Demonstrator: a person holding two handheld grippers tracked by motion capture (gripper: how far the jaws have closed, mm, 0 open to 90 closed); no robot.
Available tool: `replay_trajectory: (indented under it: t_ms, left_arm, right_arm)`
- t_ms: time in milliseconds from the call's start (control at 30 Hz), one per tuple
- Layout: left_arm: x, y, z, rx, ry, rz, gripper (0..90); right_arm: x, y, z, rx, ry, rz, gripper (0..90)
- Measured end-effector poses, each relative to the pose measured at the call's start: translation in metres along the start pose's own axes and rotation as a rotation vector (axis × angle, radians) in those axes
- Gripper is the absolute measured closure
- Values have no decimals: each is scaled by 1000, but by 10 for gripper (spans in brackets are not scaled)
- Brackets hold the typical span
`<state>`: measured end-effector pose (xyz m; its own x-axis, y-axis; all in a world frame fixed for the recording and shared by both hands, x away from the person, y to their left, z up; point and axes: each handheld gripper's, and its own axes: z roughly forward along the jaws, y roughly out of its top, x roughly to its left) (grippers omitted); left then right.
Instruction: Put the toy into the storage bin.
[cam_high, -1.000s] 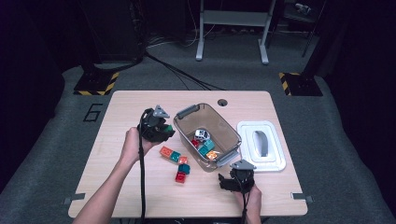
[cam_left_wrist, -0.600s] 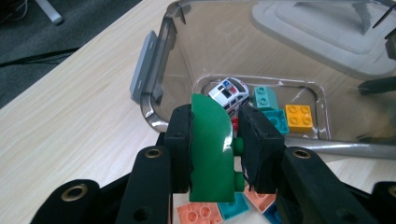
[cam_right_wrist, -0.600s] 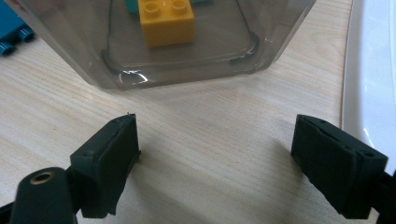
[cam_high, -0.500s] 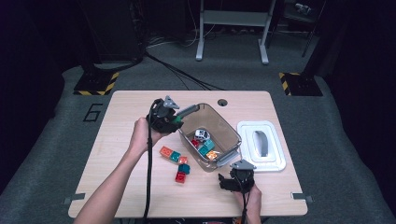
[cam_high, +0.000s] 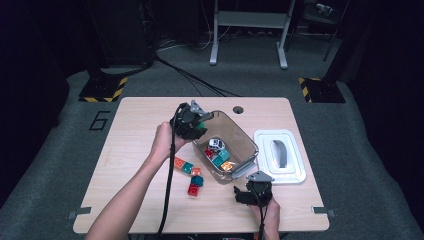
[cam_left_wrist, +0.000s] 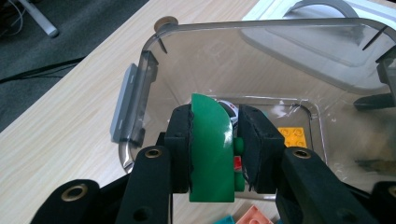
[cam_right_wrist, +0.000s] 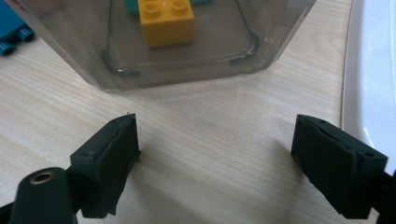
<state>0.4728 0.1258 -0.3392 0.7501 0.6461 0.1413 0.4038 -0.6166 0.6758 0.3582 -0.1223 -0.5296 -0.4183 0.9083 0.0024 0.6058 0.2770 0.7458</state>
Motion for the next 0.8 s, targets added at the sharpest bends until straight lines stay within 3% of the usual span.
replay_trajectory:
  t_ms: [433, 800]
  left_arm:
    - [-2, 5, 23, 2, -11, -21, 665]
    - [-3, -5, 41, 67, -38, -24, 664]
  right_arm:
    - [0, 0, 0, 0, -1, 0, 144]
    - [0, 0, 0, 0, -2, 0, 144]
